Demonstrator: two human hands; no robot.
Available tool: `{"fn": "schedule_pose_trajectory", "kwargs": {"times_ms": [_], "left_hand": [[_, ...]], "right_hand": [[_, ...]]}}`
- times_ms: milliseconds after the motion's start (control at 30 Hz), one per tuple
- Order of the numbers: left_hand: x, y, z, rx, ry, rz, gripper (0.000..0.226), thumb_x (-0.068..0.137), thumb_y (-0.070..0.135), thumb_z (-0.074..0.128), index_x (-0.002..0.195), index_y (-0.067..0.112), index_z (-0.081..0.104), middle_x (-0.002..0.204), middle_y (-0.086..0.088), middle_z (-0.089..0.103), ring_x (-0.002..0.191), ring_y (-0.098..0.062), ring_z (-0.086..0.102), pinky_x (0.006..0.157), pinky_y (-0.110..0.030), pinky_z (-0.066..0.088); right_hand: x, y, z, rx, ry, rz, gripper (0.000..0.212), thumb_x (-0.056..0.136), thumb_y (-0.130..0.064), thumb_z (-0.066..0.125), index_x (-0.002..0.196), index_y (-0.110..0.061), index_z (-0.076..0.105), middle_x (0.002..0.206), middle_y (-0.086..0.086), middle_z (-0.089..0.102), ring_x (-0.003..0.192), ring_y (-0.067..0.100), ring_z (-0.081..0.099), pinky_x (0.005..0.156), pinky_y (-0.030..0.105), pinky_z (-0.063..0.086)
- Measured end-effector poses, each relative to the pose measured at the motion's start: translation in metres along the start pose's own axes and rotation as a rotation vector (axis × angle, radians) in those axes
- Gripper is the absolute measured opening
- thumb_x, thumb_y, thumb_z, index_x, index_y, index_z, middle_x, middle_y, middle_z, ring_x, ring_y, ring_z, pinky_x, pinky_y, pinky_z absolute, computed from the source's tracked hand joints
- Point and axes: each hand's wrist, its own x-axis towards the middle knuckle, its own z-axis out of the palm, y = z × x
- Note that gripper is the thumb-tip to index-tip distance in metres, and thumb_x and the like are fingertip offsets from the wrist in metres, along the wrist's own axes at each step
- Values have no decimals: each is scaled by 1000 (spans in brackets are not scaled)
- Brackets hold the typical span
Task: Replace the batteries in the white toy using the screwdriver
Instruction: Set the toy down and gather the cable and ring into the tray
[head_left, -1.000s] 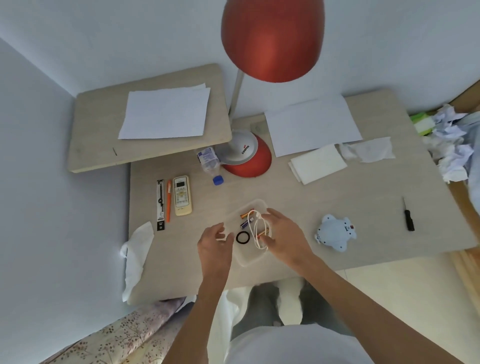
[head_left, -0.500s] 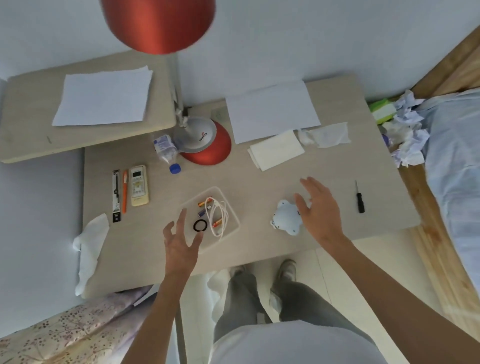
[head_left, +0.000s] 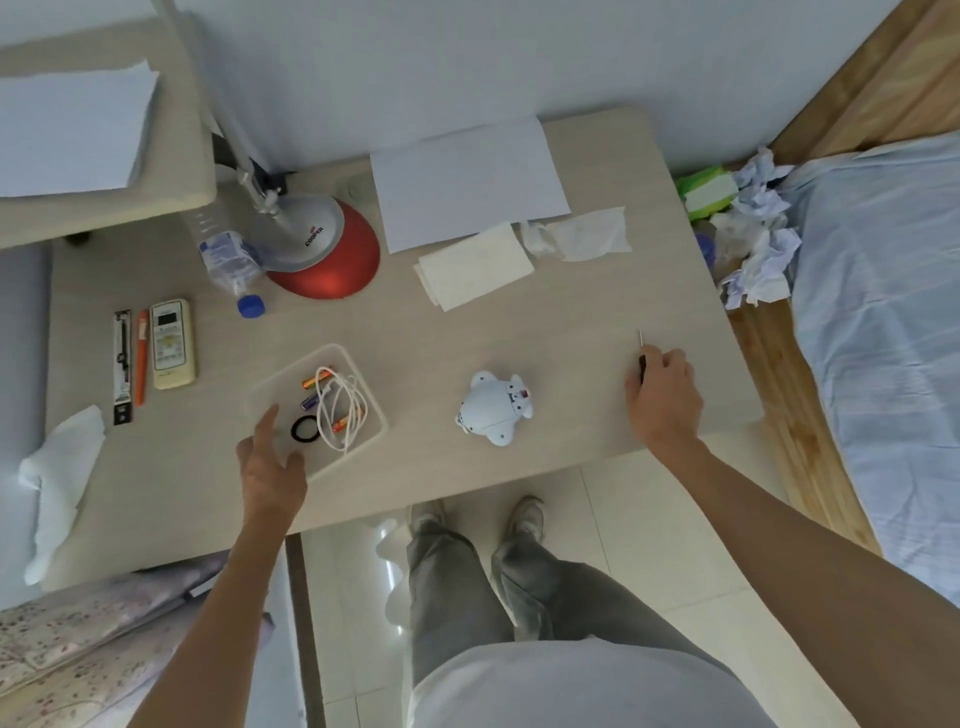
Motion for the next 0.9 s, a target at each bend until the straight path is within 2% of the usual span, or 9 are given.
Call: {"fn": "schedule_pose_trajectory", "kwargs": {"times_ms": [100,267,400,600,700,800,833,900], "left_hand": [[-1,1,0,-22,26,-12,81,95,-10,53,160,38,42,139,-17,49,113,-32,58,105,-45,51],[0,-2,0,-93,54,-48,84,94,-12,50,156,44,46,136,-14,51,121,-33,57,99,-44,55],[-6,-1,0,-146,70,-62,86,92,-10,51,154,49,46,137,-8,54,123,-31,59,99,-50,58],[-17,14,-5,-234,33,-122,84,93,-10,64,155,44,47,139,-5,62,114,-31,65,84,-36,53],[-22,27,-11,-274,19,-129,88,92,-13,63,153,49,48,138,-7,60,114,-35,64,80,-37,55],[-31,43,-22,-271,-9,-65,89,93,-11,62,151,54,48,136,-6,59,117,-32,62,85,-43,58],[-35,52,-27,-280,-13,-45,88,93,-11,63,151,54,48,136,-6,59,119,-32,61,88,-46,58],[-42,70,-36,-309,-14,-13,86,94,-10,64,152,52,49,137,-6,59,124,-30,59,94,-44,56]], "right_hand": [[9,2,4,37,5,9,25,107,-25,55,127,-10,57,114,16,53,102,37,58,68,45,53],[13,2,6,77,-18,-32,17,104,-12,55,119,-3,59,114,19,56,92,41,63,72,49,56],[13,2,4,86,-26,-50,16,103,-9,55,116,0,60,113,19,57,88,41,64,71,50,58],[3,-3,-11,168,5,-84,17,103,-10,55,113,1,63,107,19,58,79,38,63,67,45,54],[-7,-12,-26,296,30,-88,14,101,-9,56,110,-2,64,104,16,58,78,33,59,68,42,50],[-18,-24,-47,444,52,-95,4,99,-10,59,97,-10,62,93,9,57,77,24,54,70,35,41],[-21,-29,-53,507,59,-81,5,97,-10,61,93,-12,62,89,7,59,76,24,55,69,35,41],[-29,-41,-70,687,54,-18,5,95,-9,65,98,-11,69,88,8,66,78,27,63,71,39,51]]}}
